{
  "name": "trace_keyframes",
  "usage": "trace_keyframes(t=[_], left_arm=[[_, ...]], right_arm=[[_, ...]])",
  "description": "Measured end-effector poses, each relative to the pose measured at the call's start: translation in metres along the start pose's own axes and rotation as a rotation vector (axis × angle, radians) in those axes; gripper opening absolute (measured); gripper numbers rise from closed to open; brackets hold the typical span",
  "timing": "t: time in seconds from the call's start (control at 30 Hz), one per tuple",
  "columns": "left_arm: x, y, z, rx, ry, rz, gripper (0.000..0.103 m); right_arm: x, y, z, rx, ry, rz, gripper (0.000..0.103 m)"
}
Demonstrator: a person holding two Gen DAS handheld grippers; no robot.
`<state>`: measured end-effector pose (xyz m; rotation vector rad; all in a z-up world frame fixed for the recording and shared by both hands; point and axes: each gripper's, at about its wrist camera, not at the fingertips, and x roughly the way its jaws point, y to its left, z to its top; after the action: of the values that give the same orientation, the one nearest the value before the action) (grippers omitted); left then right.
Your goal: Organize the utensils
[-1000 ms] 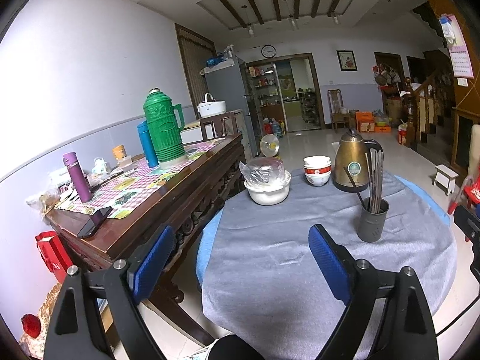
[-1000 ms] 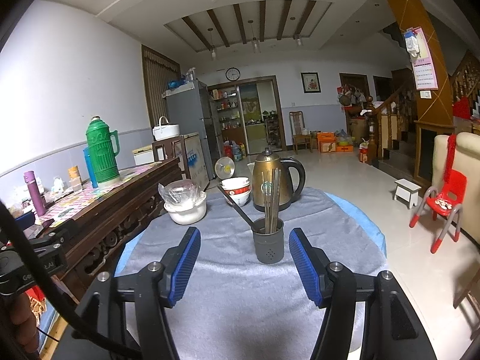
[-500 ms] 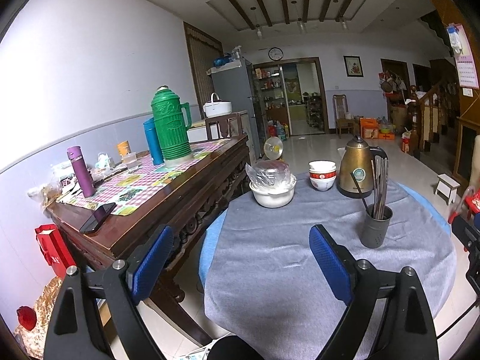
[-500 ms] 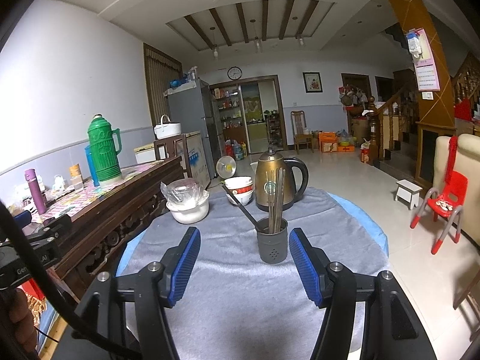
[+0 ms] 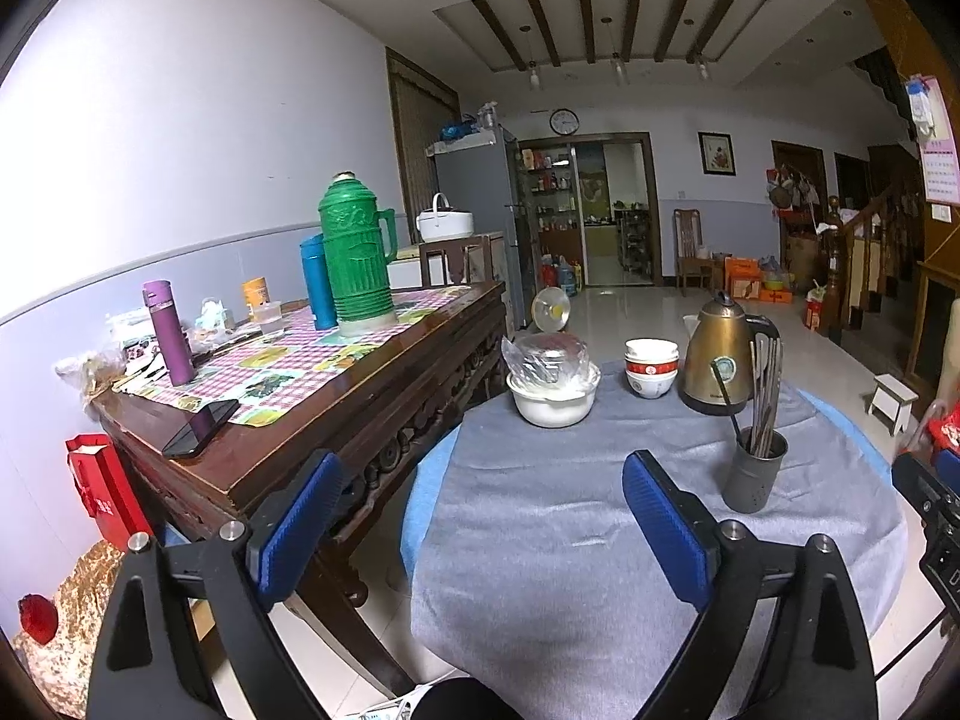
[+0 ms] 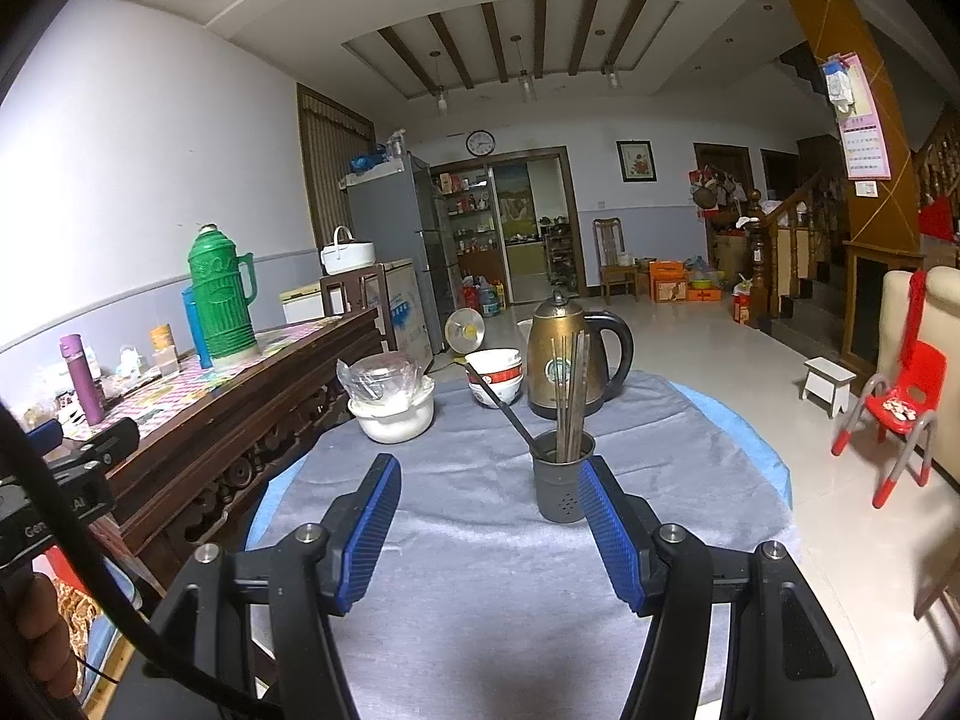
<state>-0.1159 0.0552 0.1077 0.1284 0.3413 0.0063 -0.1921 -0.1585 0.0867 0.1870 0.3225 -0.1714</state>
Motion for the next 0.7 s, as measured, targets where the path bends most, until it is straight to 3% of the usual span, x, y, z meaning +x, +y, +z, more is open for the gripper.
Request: trace_keyframes(t=[0.4, 0.7], left_arm=[[0.016, 0.029, -0.004, -0.040, 0.017, 0.045, 0.095], [0.033, 0.017, 0.002, -0.034, 0.040, 0.027, 0.095]], right_arm=[[0.017, 0.026, 0.005, -0.019, 0.037, 0.027, 0.065], [0.015, 0.020, 0.015, -0.029, 0.013, -0.014, 0.066]])
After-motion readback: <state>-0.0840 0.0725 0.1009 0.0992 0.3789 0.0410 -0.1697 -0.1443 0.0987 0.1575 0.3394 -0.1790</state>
